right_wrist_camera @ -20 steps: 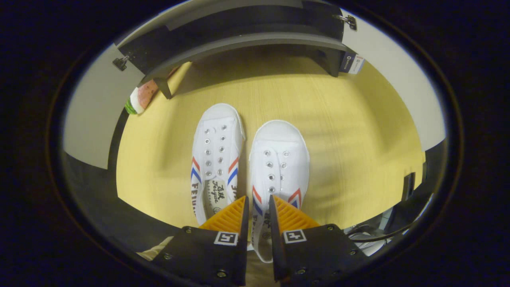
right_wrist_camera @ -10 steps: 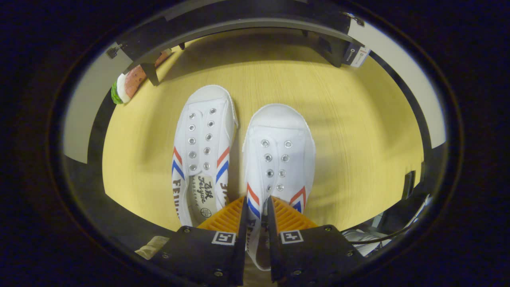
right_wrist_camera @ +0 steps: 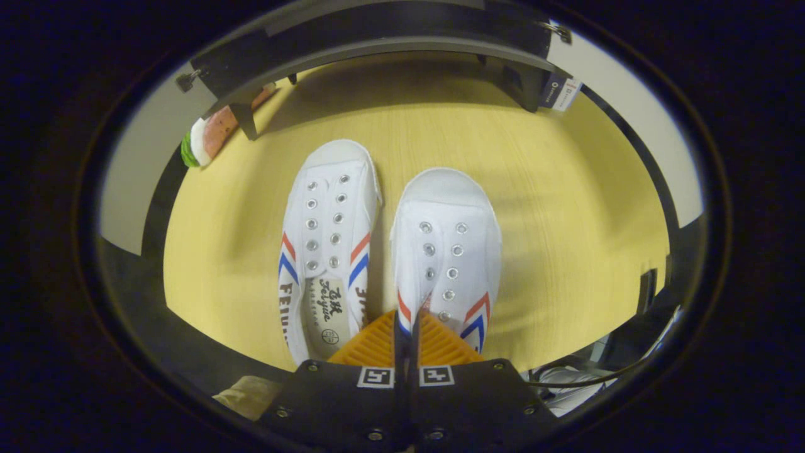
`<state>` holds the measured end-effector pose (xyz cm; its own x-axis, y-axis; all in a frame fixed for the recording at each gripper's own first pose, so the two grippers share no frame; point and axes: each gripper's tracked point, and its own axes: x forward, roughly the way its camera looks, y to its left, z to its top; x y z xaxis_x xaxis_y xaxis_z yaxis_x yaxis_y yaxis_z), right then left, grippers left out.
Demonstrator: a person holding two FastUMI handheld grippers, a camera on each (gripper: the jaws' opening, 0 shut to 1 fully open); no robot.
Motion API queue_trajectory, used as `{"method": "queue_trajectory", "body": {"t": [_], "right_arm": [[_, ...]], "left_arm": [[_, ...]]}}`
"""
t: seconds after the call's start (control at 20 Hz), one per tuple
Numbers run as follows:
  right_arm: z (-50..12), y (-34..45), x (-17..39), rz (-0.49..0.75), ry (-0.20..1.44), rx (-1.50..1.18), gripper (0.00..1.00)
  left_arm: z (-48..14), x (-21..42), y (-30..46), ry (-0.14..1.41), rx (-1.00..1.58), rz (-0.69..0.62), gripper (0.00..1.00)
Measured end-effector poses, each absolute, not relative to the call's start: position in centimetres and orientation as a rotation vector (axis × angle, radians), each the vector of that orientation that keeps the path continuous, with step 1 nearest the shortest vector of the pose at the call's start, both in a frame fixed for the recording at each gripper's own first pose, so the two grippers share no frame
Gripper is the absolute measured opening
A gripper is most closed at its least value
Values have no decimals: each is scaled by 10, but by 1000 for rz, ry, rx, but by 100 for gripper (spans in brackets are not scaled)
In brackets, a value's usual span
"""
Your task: Grab one shoe with the right hand and put it into the shoe cabinet, grab the other shoe with the left hand and put it into the shoe cabinet; then close the right door with the right hand and the left door with the left hand.
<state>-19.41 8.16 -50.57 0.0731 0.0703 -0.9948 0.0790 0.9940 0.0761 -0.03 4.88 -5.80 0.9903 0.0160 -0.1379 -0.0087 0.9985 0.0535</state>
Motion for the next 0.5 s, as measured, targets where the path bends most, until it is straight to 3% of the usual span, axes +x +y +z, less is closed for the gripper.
{"method": "queue_trajectory", "body": {"t": [0.5], "right_arm": [[-430, 81, -131, 3, 1296, 260, 1]], "left_arm": [[-58, 1, 48, 135, 40, 20, 95]]}}
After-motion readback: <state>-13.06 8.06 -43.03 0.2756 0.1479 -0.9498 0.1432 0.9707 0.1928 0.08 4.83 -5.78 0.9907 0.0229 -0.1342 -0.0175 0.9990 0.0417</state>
